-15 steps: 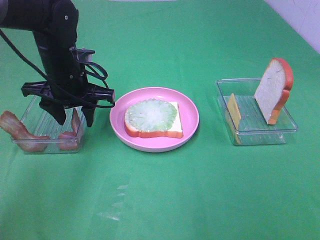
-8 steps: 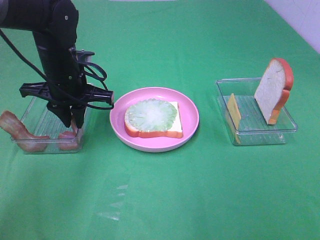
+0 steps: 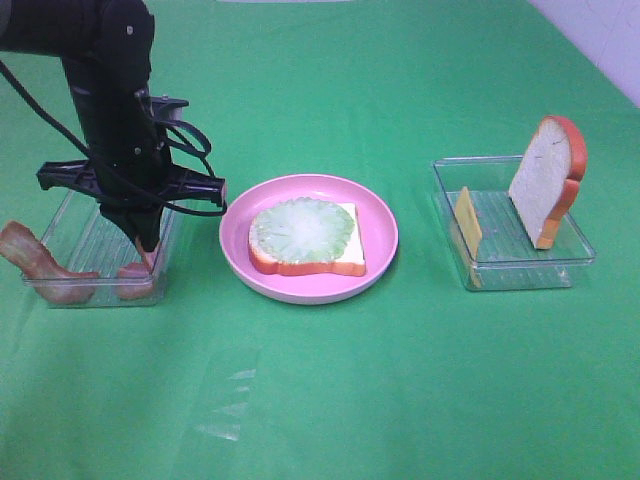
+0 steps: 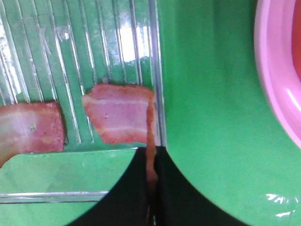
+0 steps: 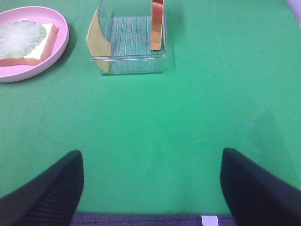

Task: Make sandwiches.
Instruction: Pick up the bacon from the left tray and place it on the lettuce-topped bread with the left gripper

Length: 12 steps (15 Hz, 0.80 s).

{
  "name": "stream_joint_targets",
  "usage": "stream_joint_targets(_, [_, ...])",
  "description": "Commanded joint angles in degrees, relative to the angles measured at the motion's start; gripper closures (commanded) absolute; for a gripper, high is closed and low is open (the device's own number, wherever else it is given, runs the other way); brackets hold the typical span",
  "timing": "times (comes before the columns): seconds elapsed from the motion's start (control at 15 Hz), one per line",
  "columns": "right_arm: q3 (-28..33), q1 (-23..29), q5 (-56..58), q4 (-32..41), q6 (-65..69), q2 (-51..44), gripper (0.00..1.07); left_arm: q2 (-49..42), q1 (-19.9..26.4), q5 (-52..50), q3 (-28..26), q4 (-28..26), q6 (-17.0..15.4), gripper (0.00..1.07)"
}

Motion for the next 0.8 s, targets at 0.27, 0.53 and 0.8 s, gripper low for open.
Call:
stream_joint_targets(0.27, [0.23, 0.11, -0.17, 0.29, -0.34, -1.55, 0.3, -11.23, 0.23, 0.46, 0.11, -0.74, 3.04, 1.07])
stream_joint_targets(0.53, [0.23, 0.11, -0.17, 0.29, -0.34, -1.55, 0.3, -14.32, 0.23, -1.55, -7.68, -15.13, 13.12, 1.07])
stream_joint_targets(0.8, [0.23, 0.11, -0.17, 0.29, -0.34, -1.55, 0.3, -9.05, 0.23, -3.9, -14.78, -32.26, 25.04, 1.07])
